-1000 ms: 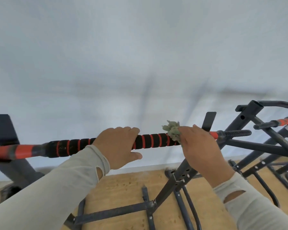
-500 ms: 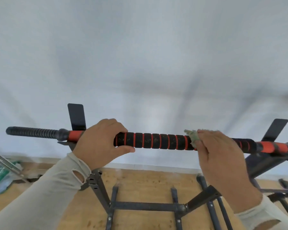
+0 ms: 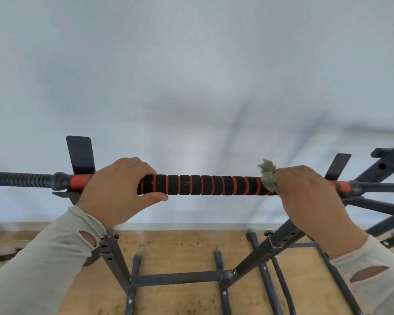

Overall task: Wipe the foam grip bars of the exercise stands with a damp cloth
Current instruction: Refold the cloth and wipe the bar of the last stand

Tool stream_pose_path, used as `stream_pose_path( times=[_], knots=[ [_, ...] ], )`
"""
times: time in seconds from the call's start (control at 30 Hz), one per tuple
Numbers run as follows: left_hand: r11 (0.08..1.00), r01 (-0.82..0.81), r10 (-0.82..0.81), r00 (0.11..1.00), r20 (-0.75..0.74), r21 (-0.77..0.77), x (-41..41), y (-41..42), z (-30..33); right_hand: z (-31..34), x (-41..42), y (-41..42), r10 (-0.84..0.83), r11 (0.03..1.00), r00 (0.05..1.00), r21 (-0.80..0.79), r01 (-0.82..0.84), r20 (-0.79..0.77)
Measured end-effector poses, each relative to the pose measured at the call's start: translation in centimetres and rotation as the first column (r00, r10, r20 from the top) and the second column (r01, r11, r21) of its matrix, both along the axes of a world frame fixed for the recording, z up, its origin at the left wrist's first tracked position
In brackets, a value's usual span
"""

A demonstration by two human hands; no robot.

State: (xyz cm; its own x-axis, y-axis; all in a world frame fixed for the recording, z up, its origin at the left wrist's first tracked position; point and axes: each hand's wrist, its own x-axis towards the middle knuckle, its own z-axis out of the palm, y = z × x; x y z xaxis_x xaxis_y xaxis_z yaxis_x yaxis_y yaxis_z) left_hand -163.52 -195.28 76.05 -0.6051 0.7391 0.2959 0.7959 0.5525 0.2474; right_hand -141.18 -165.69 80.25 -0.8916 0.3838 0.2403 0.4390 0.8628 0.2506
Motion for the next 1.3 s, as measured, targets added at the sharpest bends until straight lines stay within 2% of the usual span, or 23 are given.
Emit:
stream_pose_path(
  times=[0.03,0.1,0.27,0.37,0.43,0.53,0.67,0.77,0.83,1.03,1.13,1.3],
  knots=[
    [1.0,0.001,-0.001,1.0,-0.004,0.007,-0.1,0.0,-0.1,0.5,0.2,0.6,-0.103,0.995,0.994,-0.004,0.103,0.04],
    [1.0,0.006,-0.006,1.0,0.001,0.014,-0.1,-0.1,-0.1,0.8,-0.1,-0.3,-0.147,0.989,0.989,-0.021,0.147,-0.024],
    [1.0,0.002,-0.001,1.0,0.011,-0.006,0.0,-0.1,0.2,-1.3,-7.0,-10.0,0.165,0.975,0.952,-0.105,-0.198,-0.258],
    [1.0,-0.018,0.018,1.0,0.02,0.009,0.7,0.0,0.6,-2.2,-10.3,-15.4,0.332,0.878,0.873,-0.22,-0.424,-0.357],
    [0.999,-0.041,0.041,0.998,0.046,0.012,1.1,0.2,1.0,-1.9,-10.0,-14.8,0.411,0.811,0.822,-0.253,-0.527,-0.394],
    [0.997,-0.064,0.068,0.994,0.087,-0.044,1.0,0.4,1.3,-0.7,-7.0,-9.2,0.412,0.859,0.871,-0.205,-0.47,-0.268],
    [0.993,-0.097,0.104,0.989,0.103,-0.066,1.2,0.5,1.4,1.7,-1.6,0.3,0.195,0.962,0.981,-0.192,-0.196,-0.023],
    [0.989,-0.135,0.14,0.984,0.111,-0.056,1.8,0.6,1.6,2.8,1.4,5.6,0.02,0.994,0.994,-0.106,-0.01,0.103],
    [0.988,-0.148,0.153,0.982,0.115,-0.049,2.1,0.8,1.7,2.7,1.8,5.8,-0.021,0.997,0.996,-0.068,0.028,0.09],
    [0.986,-0.154,0.16,0.981,0.108,-0.065,2.7,0.9,1.9,0.5,-1.1,0.7,0.008,0.969,0.994,-0.243,-0.036,-0.112],
    [0.988,-0.142,0.147,0.986,0.08,-0.066,2.7,0.9,1.8,0.2,-2.7,-1.9,0.013,0.941,0.986,-0.332,-0.068,-0.166],
    [0.996,-0.085,0.087,0.996,0.036,-0.038,2.4,0.6,1.5,-0.1,-6.1,-7.9,0.096,0.93,0.973,-0.33,-0.164,-0.212]
  ],
)
